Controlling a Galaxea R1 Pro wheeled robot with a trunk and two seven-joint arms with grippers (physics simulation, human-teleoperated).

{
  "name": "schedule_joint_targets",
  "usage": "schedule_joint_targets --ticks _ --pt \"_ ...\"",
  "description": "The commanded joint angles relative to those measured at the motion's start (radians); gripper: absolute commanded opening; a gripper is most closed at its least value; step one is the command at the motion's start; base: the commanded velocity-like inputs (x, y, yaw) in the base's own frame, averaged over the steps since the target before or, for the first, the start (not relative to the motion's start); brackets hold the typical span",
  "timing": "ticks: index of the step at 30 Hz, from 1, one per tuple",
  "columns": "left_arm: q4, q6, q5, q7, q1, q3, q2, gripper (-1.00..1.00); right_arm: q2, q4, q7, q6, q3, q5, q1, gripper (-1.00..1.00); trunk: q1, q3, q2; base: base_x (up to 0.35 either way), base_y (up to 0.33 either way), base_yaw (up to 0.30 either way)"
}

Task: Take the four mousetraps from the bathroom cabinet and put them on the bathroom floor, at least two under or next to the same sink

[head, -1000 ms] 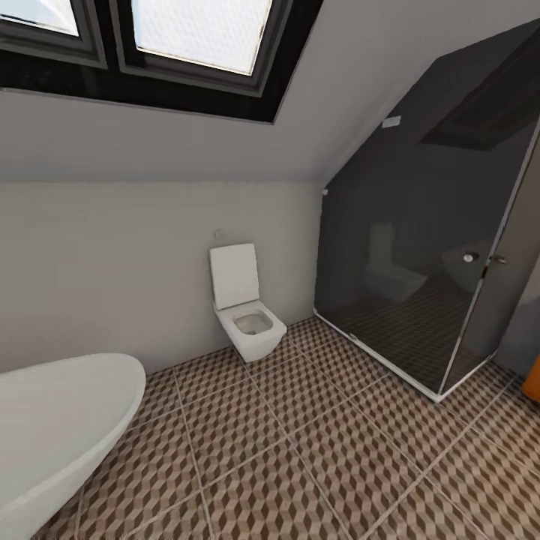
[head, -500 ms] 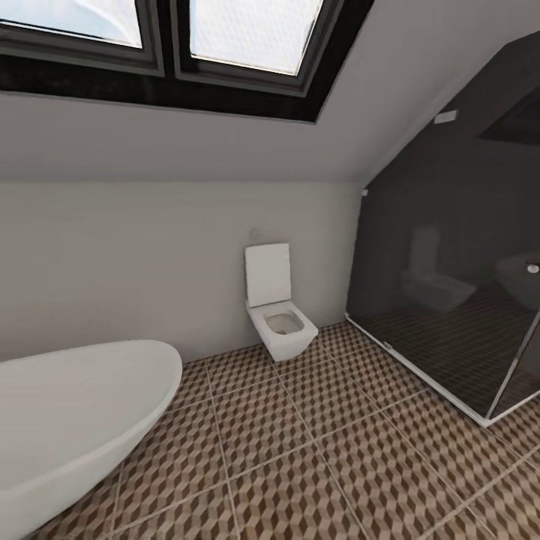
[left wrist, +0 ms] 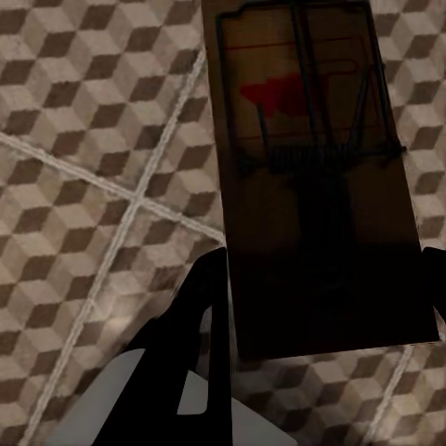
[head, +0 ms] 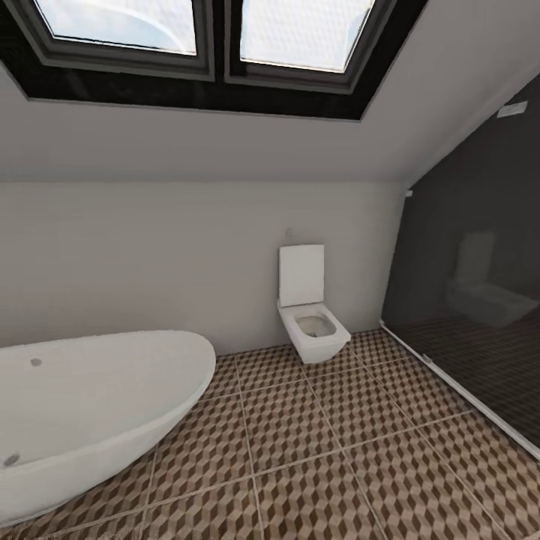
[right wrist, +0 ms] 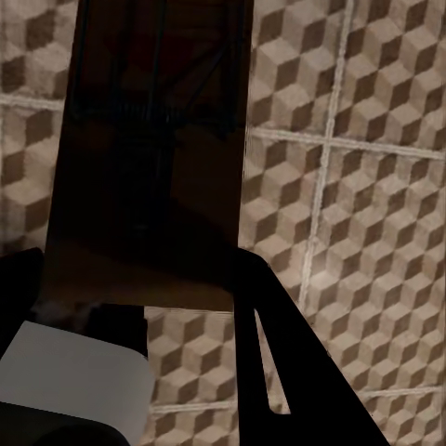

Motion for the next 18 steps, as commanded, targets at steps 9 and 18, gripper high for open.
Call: schedule_joint_targets --ticks 9,18 --pt "-0.001 -0.002 0.004 0.001 -0.001 -0.007 0.000 -1.00 0.000 0.002 -0.004 0.002 0.004 0.002 -0.001 -1.00 0.000 -0.001 -0.001 0.000 0.000 0.300" --pt "-0.001 -0.002 0.005 0.001 -0.001 -0.007 0.000 -1.00 0.000 0.002 -0.004 0.002 0.004 0.003 -0.001 -1.00 0.000 -0.001 -0.001 0.000 0.000 0.300"
